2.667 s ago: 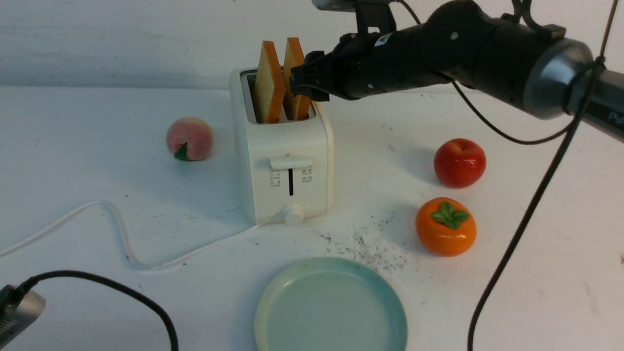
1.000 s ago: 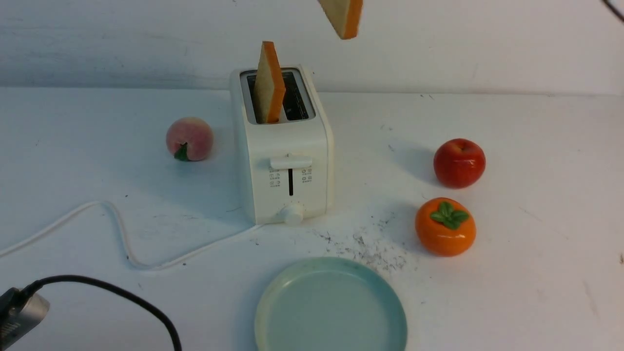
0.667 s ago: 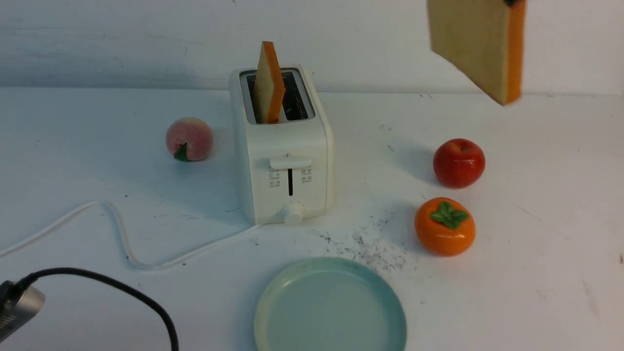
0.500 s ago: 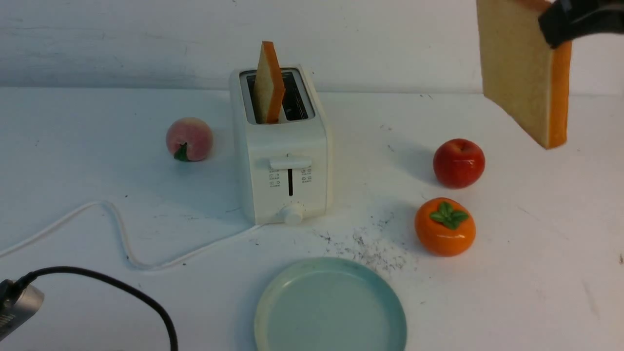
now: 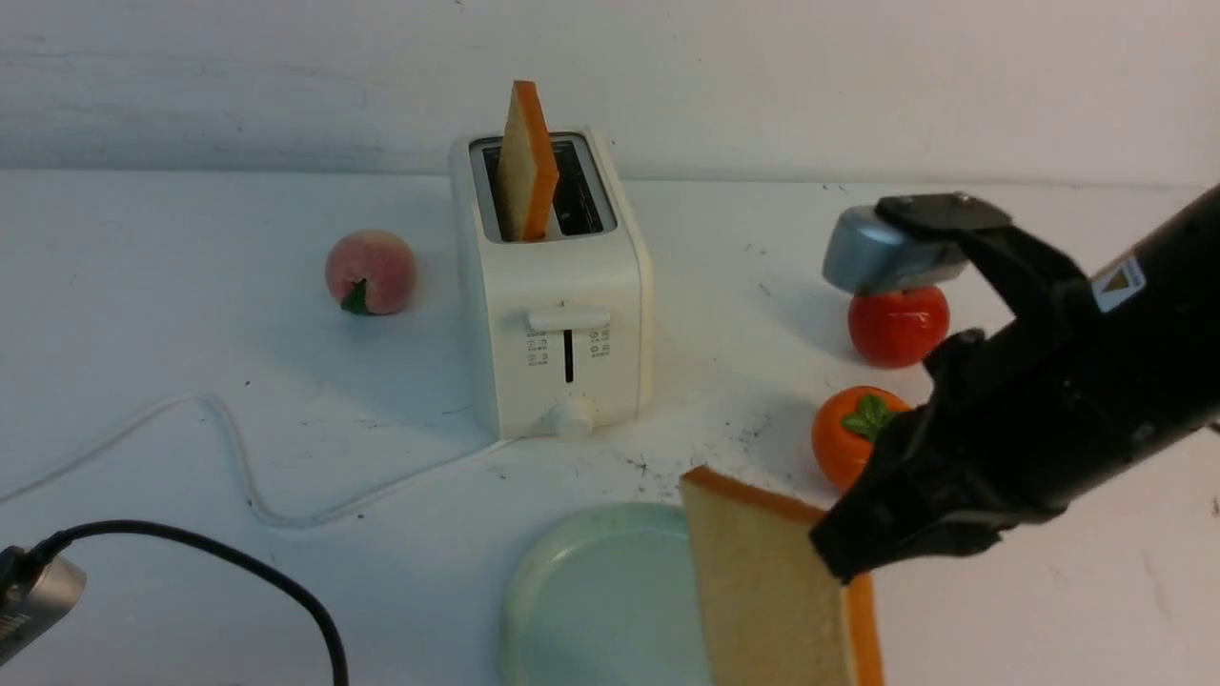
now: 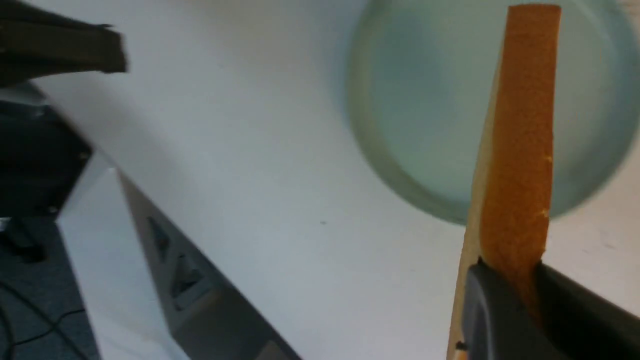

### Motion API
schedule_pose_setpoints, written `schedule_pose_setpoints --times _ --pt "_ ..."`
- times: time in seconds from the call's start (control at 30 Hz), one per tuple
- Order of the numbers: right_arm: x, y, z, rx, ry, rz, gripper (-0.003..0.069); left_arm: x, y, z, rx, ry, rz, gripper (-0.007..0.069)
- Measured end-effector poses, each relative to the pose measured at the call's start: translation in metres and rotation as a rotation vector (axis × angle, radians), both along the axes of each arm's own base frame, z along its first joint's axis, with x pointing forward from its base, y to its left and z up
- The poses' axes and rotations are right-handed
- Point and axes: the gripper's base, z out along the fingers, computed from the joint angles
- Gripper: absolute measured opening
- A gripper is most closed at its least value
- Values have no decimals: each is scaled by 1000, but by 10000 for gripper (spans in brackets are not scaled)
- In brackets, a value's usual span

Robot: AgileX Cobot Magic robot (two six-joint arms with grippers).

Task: Take toasted bread from bread machine on white table place on plate.
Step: 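Place the held slice of bread on top of the slice on the plate with the right gripper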

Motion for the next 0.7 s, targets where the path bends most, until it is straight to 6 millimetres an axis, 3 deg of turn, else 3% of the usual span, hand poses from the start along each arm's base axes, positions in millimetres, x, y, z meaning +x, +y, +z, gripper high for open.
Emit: schedule_pose_setpoints --times 0.17,0.33,0.7 --pt "-1 9 -3 115 -27 81 59 0 0 0 0 0 0 55" --pt "11 18 -11 162 -64 95 59 0 0 0 0 0 0 55" --pt "46 36 -71 109 99 60 59 0 0 0 0 -1 0 57"
